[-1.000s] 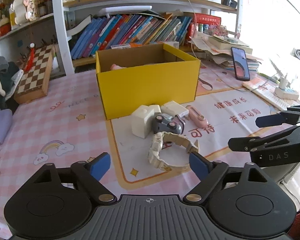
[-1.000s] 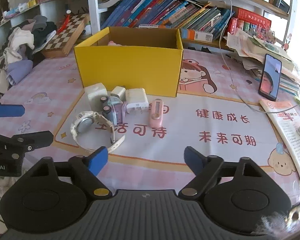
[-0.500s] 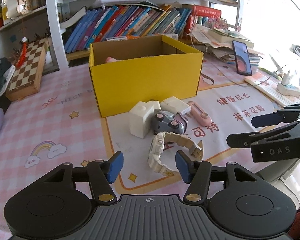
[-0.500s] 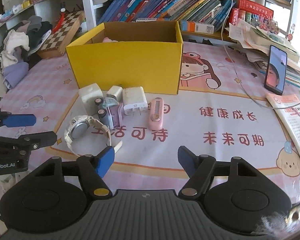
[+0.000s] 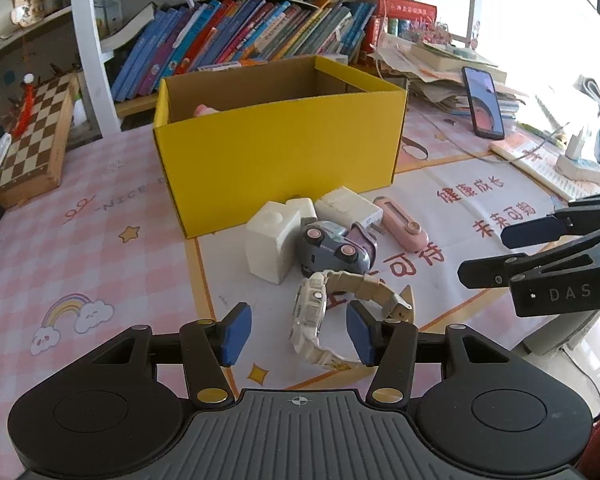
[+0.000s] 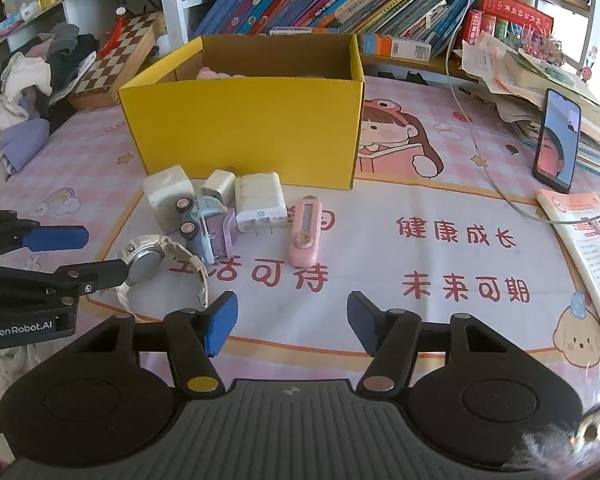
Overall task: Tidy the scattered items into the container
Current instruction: 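Lower the left tool onto the beige watch and close on its band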
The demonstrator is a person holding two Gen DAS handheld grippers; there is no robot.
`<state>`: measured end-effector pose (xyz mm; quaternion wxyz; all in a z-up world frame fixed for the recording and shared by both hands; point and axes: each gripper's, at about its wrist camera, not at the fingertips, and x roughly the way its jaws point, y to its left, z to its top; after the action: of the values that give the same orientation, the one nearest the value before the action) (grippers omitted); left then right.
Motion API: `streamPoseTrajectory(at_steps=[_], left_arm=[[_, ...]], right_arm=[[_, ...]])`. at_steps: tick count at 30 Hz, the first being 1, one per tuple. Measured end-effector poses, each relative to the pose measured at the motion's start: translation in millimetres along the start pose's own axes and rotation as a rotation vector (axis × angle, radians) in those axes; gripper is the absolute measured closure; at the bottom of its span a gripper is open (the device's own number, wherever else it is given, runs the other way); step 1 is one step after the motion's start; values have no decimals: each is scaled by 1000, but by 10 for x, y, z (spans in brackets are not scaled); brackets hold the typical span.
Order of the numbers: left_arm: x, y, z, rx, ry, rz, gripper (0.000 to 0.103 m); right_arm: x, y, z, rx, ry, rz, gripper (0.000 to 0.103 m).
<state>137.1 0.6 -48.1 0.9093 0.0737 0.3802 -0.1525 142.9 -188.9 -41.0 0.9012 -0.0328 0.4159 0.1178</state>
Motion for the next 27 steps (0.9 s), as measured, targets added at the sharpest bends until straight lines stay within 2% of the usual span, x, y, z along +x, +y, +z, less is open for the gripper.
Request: streamPoseTrajectory(at_steps=[19, 27], left_arm=[[283, -16, 50, 5, 52, 1, 62], [356, -6, 49, 3, 74, -1, 76]], right_arm=[[244, -79, 152, -10, 34, -1, 45], [352, -97, 213, -14, 45, 6, 45]])
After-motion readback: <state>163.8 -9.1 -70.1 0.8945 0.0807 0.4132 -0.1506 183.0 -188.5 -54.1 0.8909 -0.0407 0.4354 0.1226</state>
